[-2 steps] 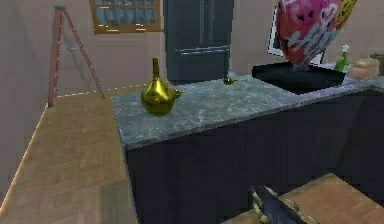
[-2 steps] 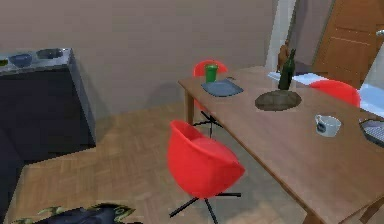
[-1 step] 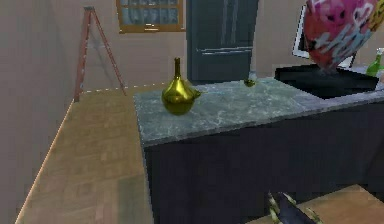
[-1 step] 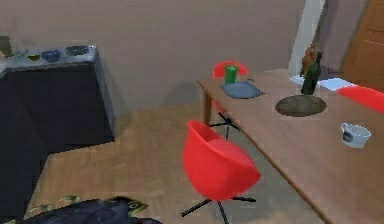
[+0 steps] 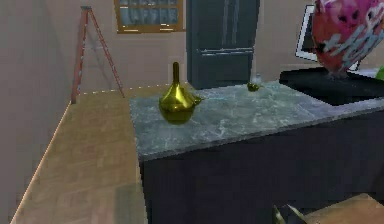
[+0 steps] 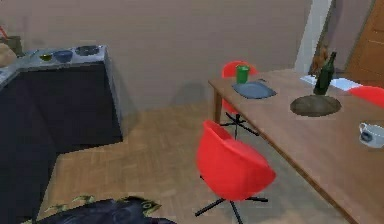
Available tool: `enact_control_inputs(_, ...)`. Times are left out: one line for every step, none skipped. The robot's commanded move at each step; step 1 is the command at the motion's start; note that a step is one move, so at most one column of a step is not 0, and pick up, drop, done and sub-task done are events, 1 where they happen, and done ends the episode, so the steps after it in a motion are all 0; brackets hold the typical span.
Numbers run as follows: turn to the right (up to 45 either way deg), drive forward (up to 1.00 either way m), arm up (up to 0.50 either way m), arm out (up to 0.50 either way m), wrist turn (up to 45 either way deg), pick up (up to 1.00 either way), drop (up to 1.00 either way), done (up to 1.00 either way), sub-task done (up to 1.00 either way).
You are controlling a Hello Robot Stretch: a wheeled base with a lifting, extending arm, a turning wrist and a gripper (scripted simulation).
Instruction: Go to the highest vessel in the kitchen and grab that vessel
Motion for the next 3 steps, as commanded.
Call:
enact_control_inputs(-45.0,0.0,0.0,0.0,0.0,0.0,0.0,0.0,0.0)
enact_control_inputs(-45.0,0.0,0.0,0.0,0.0,0.0,0.0,0.0,0.0)
enact_control_inputs(45.0,0.0,0.0,0.0,0.0,0.0,0.0,0.0,0.0)
